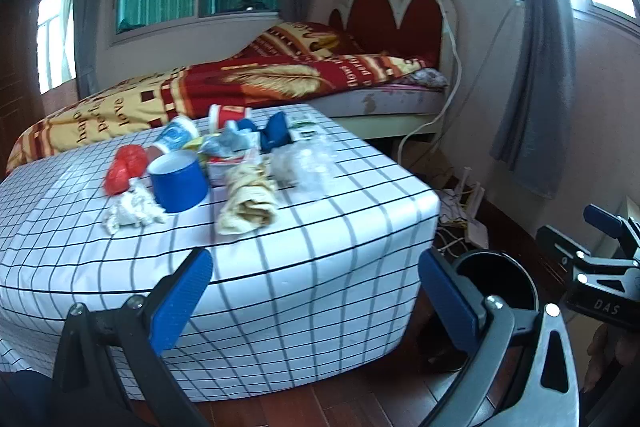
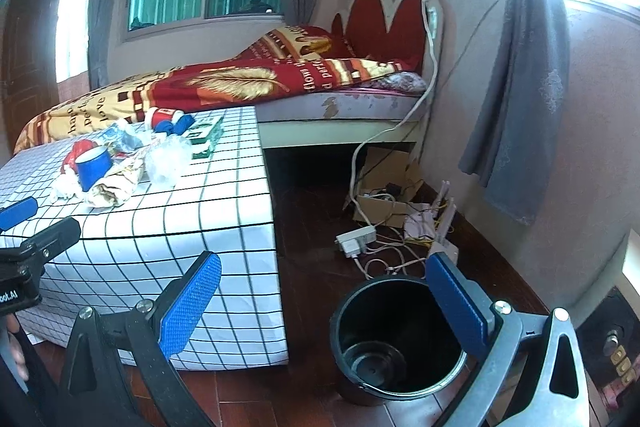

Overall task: Collect trash
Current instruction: 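Grasp crumpled beige paper with left tool while right tool grasps clear plastic bag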

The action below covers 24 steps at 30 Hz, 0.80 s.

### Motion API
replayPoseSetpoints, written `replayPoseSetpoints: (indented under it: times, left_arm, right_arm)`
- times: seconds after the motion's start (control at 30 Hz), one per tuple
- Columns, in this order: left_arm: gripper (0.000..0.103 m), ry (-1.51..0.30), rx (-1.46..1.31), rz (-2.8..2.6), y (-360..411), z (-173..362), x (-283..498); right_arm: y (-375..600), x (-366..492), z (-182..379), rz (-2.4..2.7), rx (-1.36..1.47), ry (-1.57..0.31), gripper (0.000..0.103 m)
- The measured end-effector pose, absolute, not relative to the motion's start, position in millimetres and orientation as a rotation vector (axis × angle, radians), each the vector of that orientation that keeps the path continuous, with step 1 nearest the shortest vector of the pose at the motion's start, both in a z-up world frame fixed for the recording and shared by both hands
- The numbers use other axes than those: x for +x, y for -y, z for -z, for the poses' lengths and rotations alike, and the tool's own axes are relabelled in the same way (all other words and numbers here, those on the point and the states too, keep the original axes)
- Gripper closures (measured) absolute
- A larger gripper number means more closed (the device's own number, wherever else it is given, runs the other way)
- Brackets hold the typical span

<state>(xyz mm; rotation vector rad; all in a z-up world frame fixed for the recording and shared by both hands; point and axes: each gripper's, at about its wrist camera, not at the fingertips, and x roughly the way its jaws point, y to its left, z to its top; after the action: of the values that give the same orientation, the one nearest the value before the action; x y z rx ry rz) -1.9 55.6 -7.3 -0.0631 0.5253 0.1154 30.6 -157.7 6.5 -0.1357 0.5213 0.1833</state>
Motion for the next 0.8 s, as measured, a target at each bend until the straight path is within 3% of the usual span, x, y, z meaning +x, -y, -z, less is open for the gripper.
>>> replayPoseSetpoints:
  times: [0.5,0.57,0.8]
  left_arm:
    - [0.0,-0.56,-0.142,-0.219,-140,21,8]
    - [0.001,-0.563,-0.169,-0.222,-152,23,11]
    - [0.017,-0.573,-0.21,-0.209,-175,32,29]
  right_arm:
    - [78,69,-17,-0.387,-0.156,-0.497,0.0]
    - [67,79,-17,-0.42,-0.16,-0.502,0.004]
    - [35,110,-7,-0.505,-0.165,-0.534,0.016]
